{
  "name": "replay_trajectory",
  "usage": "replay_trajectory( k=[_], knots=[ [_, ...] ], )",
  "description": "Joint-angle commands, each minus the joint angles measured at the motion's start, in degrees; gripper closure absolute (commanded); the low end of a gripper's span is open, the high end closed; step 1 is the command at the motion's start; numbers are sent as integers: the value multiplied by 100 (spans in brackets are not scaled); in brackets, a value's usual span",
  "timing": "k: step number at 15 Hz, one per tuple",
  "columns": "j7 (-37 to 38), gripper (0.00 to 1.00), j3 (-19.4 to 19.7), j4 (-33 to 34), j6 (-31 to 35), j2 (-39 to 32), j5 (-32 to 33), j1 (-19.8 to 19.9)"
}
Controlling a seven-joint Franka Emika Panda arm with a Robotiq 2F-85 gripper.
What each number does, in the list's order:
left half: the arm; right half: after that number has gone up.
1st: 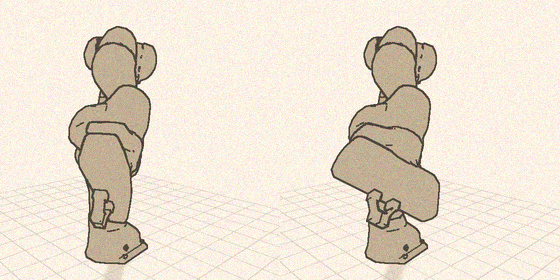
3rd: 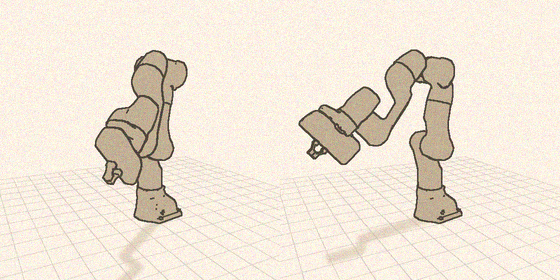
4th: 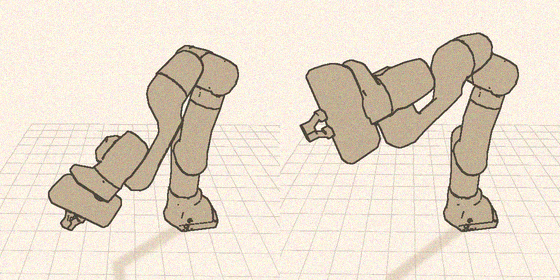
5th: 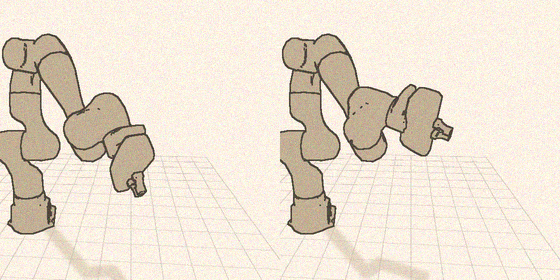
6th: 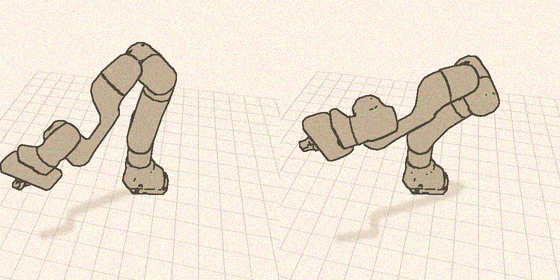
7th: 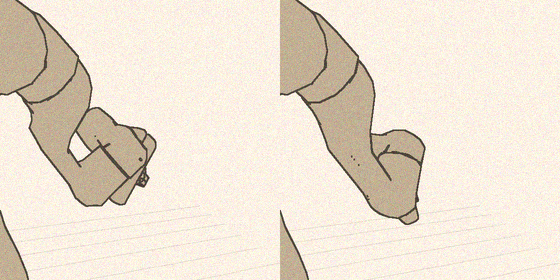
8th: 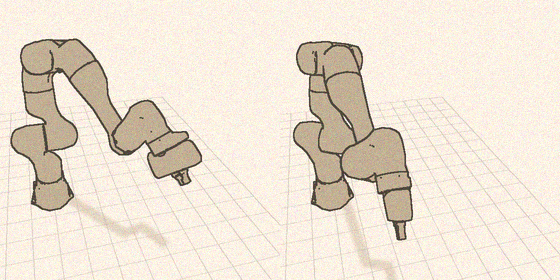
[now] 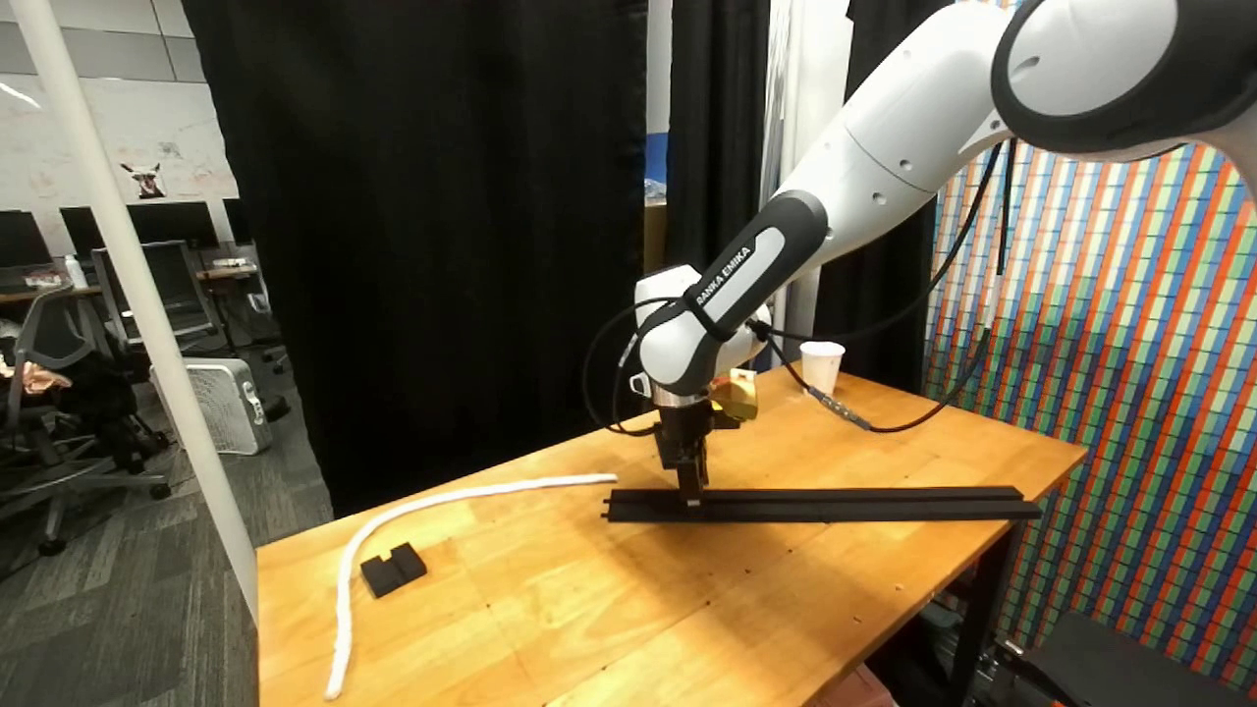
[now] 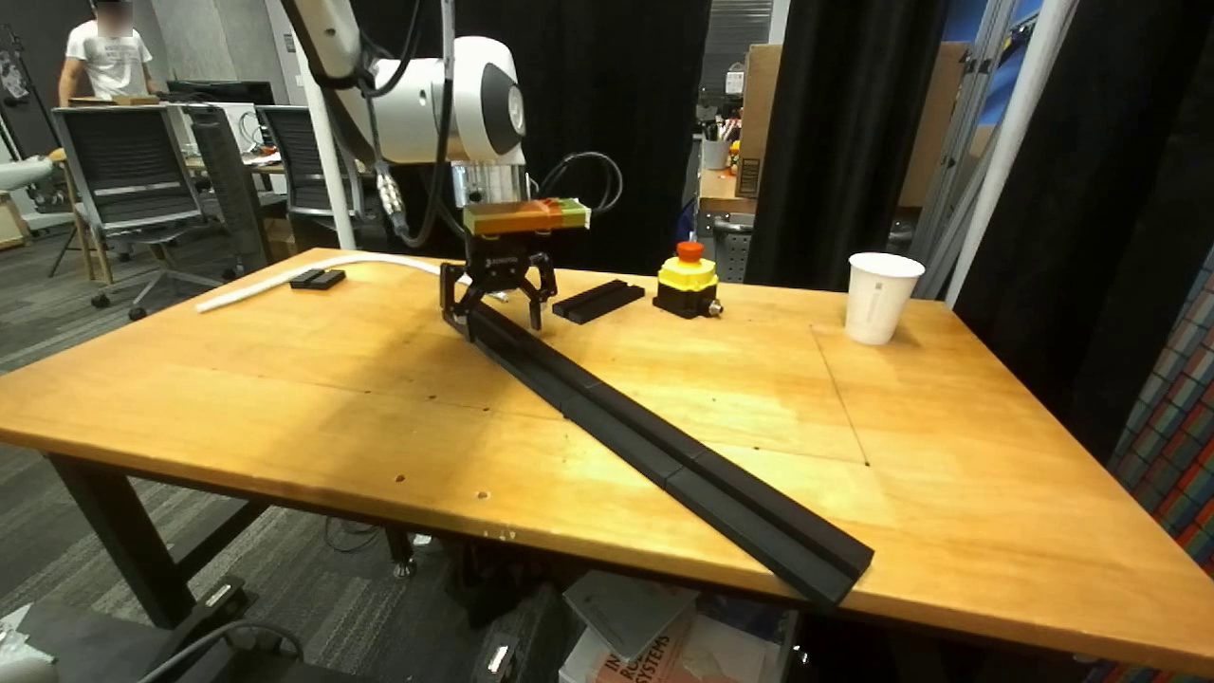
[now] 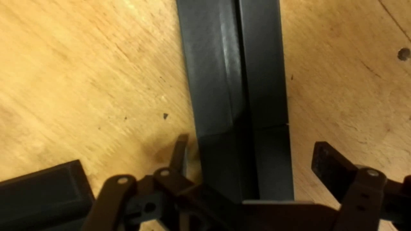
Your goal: Pick up the black objects and put them in a straight line.
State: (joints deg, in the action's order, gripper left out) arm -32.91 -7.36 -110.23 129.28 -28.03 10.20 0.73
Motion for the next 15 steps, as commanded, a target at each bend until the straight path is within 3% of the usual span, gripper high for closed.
replay_trajectory(
  k=[1,5,15],
  knots=[
    [86,0,-31,-311,-467,859,-239,43],
    [699,0,27,-670,-1246,1925,-765,11],
    [2965,0,401,-2904,-1984,5192,-1939,-94]
  ],
)
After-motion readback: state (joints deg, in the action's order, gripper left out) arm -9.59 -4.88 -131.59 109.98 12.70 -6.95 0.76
